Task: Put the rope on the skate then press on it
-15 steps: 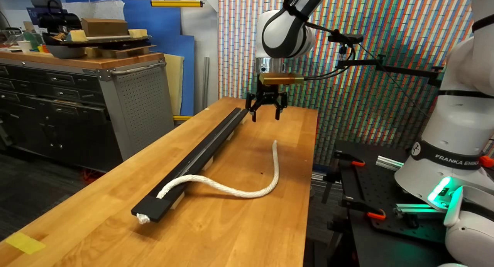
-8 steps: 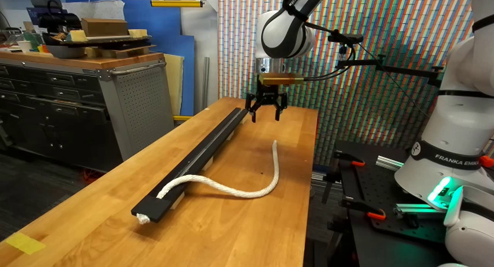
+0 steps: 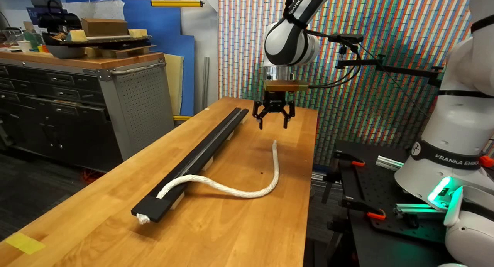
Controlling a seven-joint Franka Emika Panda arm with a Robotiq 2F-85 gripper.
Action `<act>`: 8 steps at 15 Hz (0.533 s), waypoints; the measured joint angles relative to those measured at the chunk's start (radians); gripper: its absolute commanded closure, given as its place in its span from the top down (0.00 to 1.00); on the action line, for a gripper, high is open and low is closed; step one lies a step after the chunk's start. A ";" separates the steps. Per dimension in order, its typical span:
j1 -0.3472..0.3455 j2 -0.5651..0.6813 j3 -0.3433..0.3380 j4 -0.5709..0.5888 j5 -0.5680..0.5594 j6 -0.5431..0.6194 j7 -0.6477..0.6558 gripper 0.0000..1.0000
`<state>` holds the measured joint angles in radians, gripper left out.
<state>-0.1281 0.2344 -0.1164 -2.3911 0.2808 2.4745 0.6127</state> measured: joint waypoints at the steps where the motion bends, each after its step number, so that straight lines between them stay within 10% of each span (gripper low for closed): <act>1: 0.000 0.001 -0.005 -0.009 0.001 0.004 0.009 1.00; 8: 0.000 0.043 -0.009 -0.011 0.104 0.043 0.023 1.00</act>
<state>-0.1282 0.2770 -0.1259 -2.4020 0.3849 2.5178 0.6360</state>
